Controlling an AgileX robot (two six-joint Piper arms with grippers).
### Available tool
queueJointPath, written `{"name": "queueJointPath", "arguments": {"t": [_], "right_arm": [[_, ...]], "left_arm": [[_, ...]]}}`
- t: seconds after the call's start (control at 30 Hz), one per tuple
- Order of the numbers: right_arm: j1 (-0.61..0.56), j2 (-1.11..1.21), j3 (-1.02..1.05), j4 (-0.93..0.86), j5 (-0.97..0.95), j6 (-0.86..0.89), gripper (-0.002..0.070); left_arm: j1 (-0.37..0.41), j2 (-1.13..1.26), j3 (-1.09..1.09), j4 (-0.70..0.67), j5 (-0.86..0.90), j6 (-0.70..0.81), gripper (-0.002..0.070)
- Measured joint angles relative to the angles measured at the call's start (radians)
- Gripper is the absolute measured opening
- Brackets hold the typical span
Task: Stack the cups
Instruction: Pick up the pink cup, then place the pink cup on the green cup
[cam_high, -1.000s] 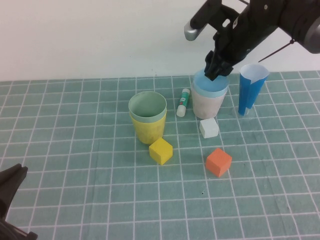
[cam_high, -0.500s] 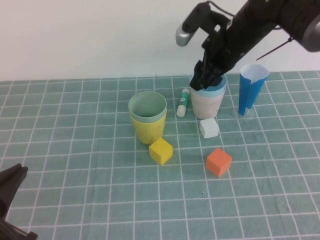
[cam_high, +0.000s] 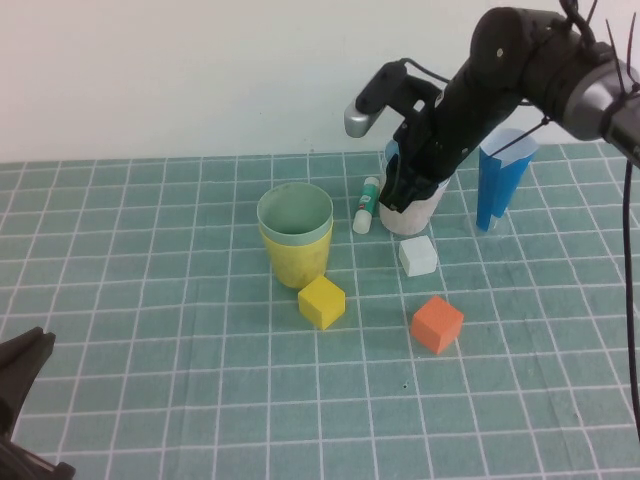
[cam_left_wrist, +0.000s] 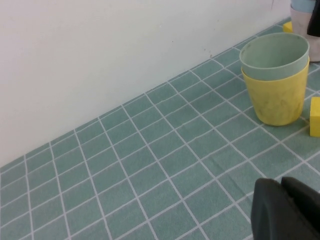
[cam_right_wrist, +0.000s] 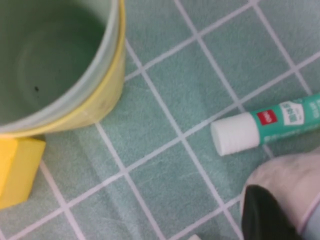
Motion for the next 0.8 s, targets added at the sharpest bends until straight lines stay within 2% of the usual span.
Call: {"name": "queueJointPath", "arguments": {"t": [0.17, 0.33, 0.5, 0.8], "right_arm": [[0.0, -0.018, -0.016, 0.009, -0.013, 0.0, 0.0085], [0.007, -0.082, -0.133, 0.096, -0.006, -0.033, 0.0085], [0.077, -0.148, -0.225, 0.185, 0.06, -0.104, 0.0085], [0.212, -0.114, -0.227, 0.064, 0.156, -0.063, 0.0085]], "left_arm": [[0.0, 0.0, 0.0, -0.002, 0.0, -0.011, -0.0001], [0.0, 0.0, 0.0, -0.002, 0.0, -0.012, -0.0001], [0.0, 0.0, 0.0, -0.002, 0.0, -0.014, -0.0001], [0.0, 0.0, 0.0, -0.002, 0.0, -0.014, -0.0001]]}}
